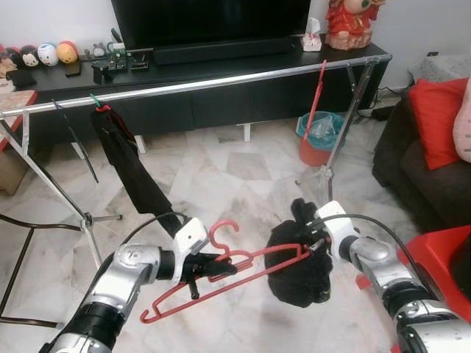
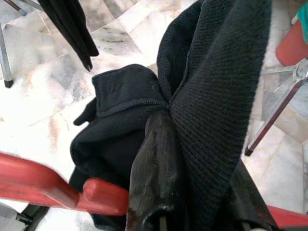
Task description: Hang hanger
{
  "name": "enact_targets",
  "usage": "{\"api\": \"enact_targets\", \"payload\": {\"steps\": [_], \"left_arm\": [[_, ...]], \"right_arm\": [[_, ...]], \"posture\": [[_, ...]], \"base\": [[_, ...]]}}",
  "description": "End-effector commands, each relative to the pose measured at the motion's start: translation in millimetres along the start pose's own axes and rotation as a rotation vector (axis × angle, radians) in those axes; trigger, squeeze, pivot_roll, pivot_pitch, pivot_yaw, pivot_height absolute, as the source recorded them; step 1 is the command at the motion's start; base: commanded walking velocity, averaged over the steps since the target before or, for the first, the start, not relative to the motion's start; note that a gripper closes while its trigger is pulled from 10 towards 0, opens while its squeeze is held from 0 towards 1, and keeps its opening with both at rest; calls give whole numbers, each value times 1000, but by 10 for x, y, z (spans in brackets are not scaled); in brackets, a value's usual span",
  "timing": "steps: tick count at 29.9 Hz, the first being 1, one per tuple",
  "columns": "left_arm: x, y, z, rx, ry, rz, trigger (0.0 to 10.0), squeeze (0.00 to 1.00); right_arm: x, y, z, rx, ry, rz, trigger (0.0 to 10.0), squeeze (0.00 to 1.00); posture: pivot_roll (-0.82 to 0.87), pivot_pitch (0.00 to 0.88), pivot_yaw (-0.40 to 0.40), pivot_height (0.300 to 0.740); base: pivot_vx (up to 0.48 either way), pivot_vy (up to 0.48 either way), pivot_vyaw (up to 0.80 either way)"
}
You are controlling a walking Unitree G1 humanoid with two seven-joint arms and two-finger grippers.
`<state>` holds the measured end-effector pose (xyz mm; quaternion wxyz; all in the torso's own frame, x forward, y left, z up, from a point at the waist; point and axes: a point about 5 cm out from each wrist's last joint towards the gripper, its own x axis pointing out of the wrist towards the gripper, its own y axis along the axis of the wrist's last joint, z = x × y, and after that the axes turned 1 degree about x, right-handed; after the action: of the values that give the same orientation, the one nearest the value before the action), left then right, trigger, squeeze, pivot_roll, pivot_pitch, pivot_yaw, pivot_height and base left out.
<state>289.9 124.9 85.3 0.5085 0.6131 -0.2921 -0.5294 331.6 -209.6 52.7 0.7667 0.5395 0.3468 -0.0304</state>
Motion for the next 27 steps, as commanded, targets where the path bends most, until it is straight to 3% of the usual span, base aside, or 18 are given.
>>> {"api": "enact_targets", "payload": {"steps": [1,16,18,27], "left_arm": [[19,27,-38,28,33,-11,10000,0],[108,-35,-47,49,86,-58,10000,0],[135,-33,-77,67,134,-62,10000,0],[195,-18,-32,64,106,-38,10000,0]], "right_arm": [[25,157,-16,-14,16,45,10000,0],[48,209,-104,-2,38,58,10000,0],[55,268,-122,4,39,75,10000,0],[69,478,-189,87,5,144,10000,0]], "posture": [[-10,0,0,740],[-14,0,1,740],[-14,0,1,740],[-22,5,4,740]], "base": [[0,0,0],[0,0,0],[0,0,0],[0,0,0]]}}
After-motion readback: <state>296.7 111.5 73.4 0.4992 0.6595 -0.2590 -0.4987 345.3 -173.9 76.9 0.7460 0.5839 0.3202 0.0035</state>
